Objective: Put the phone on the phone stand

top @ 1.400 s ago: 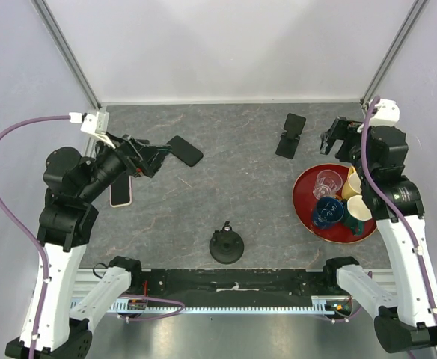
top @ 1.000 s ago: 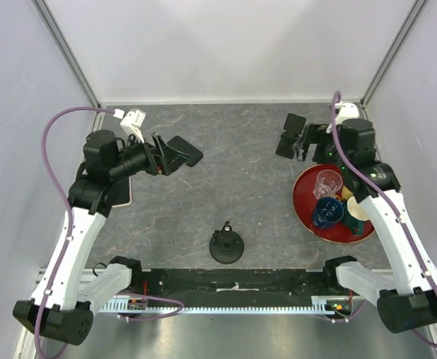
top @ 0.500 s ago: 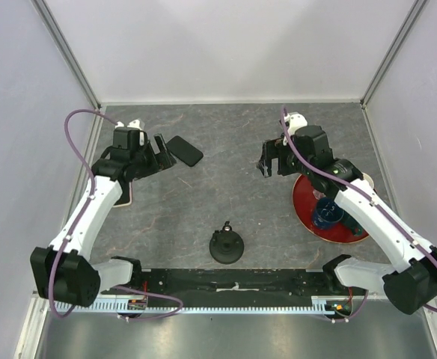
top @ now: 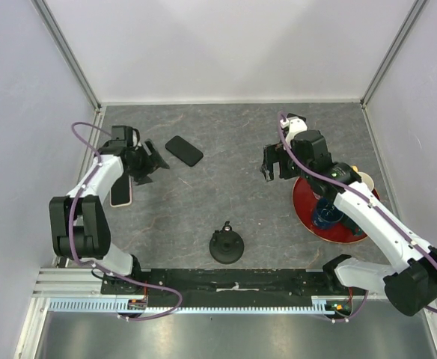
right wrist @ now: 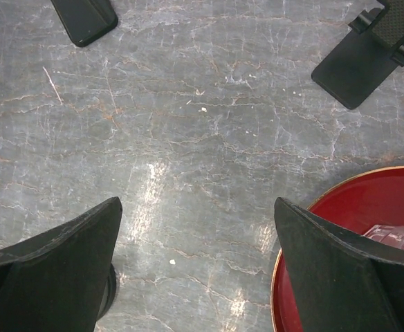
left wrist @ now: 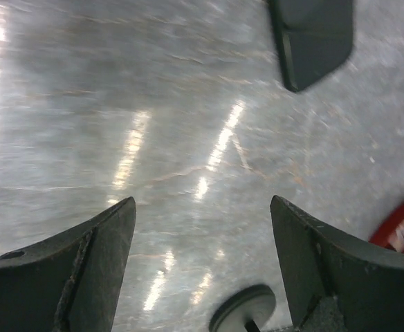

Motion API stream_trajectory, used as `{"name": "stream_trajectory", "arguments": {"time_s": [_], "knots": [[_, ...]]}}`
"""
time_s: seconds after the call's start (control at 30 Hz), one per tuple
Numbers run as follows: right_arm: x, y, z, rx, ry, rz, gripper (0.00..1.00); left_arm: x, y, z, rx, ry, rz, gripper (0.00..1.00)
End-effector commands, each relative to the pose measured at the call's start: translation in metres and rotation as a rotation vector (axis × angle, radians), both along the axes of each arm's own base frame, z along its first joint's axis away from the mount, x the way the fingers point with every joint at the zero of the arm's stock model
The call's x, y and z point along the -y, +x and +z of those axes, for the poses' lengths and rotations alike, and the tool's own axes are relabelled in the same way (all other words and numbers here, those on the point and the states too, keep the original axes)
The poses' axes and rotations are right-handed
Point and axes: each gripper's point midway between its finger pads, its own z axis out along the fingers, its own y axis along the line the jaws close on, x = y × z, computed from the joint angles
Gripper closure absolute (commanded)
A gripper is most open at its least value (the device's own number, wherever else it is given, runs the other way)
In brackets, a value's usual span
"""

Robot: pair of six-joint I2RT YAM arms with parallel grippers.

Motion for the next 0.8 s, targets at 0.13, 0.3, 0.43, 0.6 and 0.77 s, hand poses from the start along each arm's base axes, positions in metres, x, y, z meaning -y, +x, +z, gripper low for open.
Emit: {"name": "stream_trajectory", "arguments": {"time_s": [0.13, 0.3, 0.43, 0.6, 0.77], "knots": [[-0.009, 0.005, -0.013, -0.009, -0.021, 0.038, 0.02, 0.077, 0.037, 0.001, 0.012, -0.237, 0.014, 0.16], [-0.009, 0.007, -0.02, -0.02, -0.044, 0.032, 0.02, 0.07, 0.065, -0.028, -0.112, -0.116, 0.24, 0.18], [-0.005, 0.008, -0.025, -0.017, -0.07, 0.026, 0.02, 0.067, 0.074, -0.053, -0.271, -0.03, 0.316, 0.16], [0.003, 0.01, -0.032, -0.013, -0.12, 0.008, 0.02, 0.075, 0.114, -0.053, -0.306, 0.013, 0.313, 0.12], [0.006, 0.013, -0.036, -0.005, -0.137, -0.002, 0.02, 0.076, 0.141, -0.062, -0.31, 0.068, 0.344, 0.09]]}}
